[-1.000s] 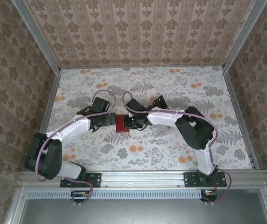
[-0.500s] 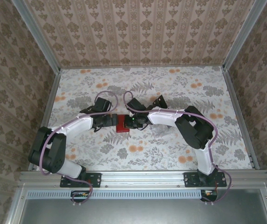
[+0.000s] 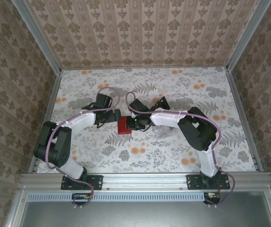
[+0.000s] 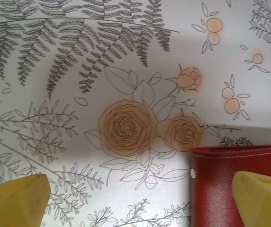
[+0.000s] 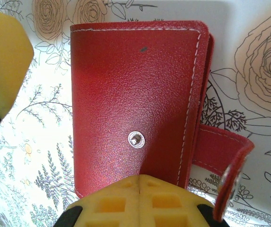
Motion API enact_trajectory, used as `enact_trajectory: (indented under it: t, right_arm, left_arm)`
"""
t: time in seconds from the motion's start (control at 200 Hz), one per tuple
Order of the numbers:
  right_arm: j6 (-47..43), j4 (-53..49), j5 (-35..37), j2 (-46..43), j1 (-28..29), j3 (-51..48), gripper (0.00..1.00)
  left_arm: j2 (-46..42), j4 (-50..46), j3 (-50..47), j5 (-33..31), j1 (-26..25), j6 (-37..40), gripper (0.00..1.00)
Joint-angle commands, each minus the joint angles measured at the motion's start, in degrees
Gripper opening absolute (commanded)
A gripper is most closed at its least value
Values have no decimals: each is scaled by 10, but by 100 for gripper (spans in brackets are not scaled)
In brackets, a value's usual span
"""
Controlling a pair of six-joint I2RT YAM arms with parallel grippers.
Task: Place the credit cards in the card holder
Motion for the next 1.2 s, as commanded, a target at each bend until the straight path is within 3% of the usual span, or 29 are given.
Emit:
enact_trajectory:
  t: [0.0, 0.935, 1.195]
  right_arm:
    - [-2, 2, -5, 7, -3, -10, 0]
    - [-2, 7, -9, 7, -6, -13, 0]
    - [-10, -5, -11, -29, -19, -10, 1]
  left_arm:
    - [11, 12, 18, 20, 5, 15, 100]
    - [88, -34, 47, -20, -13, 17, 100]
    - [97, -33, 42, -28, -14, 13, 99]
